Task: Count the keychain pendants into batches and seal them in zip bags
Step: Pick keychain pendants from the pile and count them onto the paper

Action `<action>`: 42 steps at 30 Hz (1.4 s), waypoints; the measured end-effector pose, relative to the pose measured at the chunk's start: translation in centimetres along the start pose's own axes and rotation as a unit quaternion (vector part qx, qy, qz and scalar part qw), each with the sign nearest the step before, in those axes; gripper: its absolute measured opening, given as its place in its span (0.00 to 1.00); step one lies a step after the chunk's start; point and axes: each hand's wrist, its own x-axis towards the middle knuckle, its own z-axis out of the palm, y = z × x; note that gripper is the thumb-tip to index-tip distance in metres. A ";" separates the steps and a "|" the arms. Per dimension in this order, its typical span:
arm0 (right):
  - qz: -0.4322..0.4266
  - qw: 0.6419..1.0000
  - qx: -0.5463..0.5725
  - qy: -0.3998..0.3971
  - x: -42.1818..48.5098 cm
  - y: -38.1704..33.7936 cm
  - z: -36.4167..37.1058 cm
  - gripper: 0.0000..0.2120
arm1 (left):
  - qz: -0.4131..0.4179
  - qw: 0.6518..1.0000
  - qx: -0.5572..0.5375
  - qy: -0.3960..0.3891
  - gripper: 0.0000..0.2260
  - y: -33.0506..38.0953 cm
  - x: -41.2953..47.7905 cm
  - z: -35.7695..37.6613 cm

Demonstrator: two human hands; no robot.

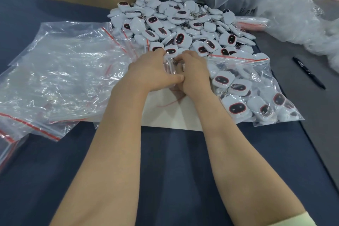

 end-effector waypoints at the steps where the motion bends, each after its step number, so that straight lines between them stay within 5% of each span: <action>1: 0.009 1.000 0.020 0.019 0.0 0.0 0.0 0.15 | -0.001 1.000 -0.005 0.000 0.33 0.1 0.0 0.1; 8: -0.013 0.997 -0.052 -0.060 -0.1 0.1 0.0 0.27 | 0.006 1.000 -0.008 0.010 0.31 0.0 0.1 0.2; 16: 0.022 0.998 -0.008 0.052 0.0 0.2 0.1 0.18 | 0.012 0.999 -0.024 0.023 0.26 0.2 0.4 0.7; 19: 0.086 0.982 0.128 0.110 0.1 0.0 -0.3 0.17 | 0.017 0.998 -0.050 0.026 0.29 0.1 0.4 0.8; 22: 0.177 0.909 0.355 0.129 0.6 0.3 -0.7 0.14 | 0.018 0.999 -0.046 0.019 0.31 0.1 0.4 0.9; 25: 0.231 0.698 0.668 0.113 0.9 0.1 -1.4 0.06 | 0.018 0.999 -0.045 0.024 0.31 0.1 0.6 1.0; 26: 0.231 0.648 0.718 0.108 0.9 0.1 -1.5 0.06 | 0.018 0.999 -0.044 0.027 0.30 0.1 0.6 1.1; 28: 0.223 0.605 0.760 0.085 0.8 0.0 -1.5 0.06 | 0.016 0.999 -0.039 0.028 0.30 0.1 0.7 1.1; 42: 0.208 0.663 0.718 0.042 0.5 -0.4 -1.4 0.10 | 0.026 0.999 -0.037 0.021 0.31 0.2 0.7 1.4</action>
